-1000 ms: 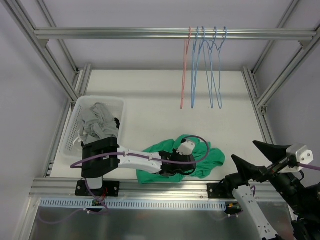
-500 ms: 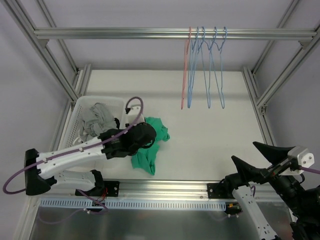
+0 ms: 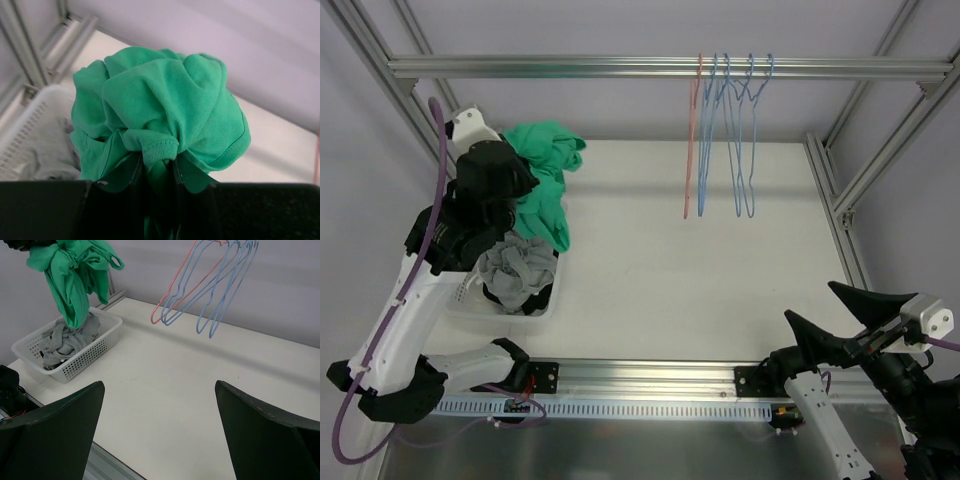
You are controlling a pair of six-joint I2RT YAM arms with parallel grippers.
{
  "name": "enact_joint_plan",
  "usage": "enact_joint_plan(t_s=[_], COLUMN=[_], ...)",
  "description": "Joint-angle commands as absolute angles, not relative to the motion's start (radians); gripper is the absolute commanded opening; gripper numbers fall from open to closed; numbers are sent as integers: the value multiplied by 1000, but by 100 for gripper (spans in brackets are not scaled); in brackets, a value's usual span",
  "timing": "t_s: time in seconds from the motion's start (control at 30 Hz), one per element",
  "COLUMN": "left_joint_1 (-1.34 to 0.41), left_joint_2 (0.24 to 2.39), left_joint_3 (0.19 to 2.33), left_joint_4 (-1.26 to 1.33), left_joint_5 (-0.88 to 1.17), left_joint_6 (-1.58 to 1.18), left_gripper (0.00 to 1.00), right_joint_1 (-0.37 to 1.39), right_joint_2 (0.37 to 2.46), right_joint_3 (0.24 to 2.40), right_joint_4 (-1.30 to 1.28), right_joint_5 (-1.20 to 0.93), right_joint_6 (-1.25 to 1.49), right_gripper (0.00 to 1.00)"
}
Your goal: Remove the tank top from the hanger
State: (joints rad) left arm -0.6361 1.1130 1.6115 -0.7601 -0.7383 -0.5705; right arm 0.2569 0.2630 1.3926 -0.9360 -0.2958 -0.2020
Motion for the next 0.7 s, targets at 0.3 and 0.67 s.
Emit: enact_joint_plan(t_s=[0.3,0.67], left_joint_1=[-291,-177], left_joint_2=[922,833], left_joint_3=[1190,911], left_joint_4=[-779,-850], left_joint_5=[-460,-506], left_joint_6=[-580,-776], left_gripper=[0,0], right_joint_1=[253,252], right_joint_2=[230,221], right_joint_3=[1344,1304], right_joint_4=[-848,-798], right_joint_5=[-313,-360], right_joint_6=[-196,-166], right_gripper=[99,99])
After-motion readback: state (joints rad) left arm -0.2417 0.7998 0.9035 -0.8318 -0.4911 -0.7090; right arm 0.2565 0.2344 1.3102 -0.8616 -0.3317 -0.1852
